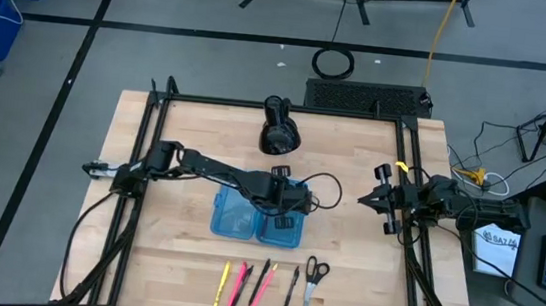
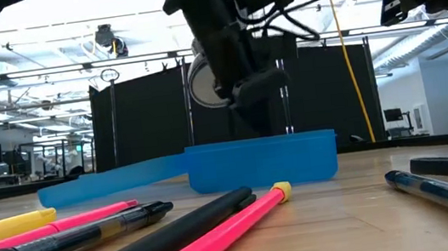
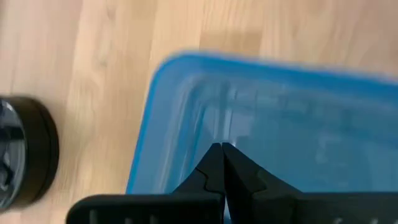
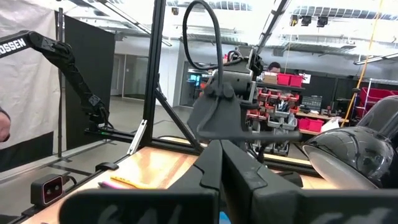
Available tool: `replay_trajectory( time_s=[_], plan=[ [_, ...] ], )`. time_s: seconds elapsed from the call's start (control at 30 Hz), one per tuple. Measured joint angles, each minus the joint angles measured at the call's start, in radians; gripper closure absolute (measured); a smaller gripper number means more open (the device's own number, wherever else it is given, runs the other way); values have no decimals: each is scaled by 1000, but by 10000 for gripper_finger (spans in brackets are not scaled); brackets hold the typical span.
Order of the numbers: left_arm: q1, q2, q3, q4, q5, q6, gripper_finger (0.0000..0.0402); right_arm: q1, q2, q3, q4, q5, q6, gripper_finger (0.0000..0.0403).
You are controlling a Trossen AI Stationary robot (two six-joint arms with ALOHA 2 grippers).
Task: Pick & place school supplies into a supply box
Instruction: Put the black scissors into the blue supply box
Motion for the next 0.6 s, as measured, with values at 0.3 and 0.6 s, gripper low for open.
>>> replay_trajectory(
  time_s=[0.3,0.6],
  plan=[
    [3,0,-10,15,-33,-102,399,0,0,0,-13,0,-4,403],
    [2,0,-10,0,28,-98,394,0,0,0,-13,0,3,403]
  ],
)
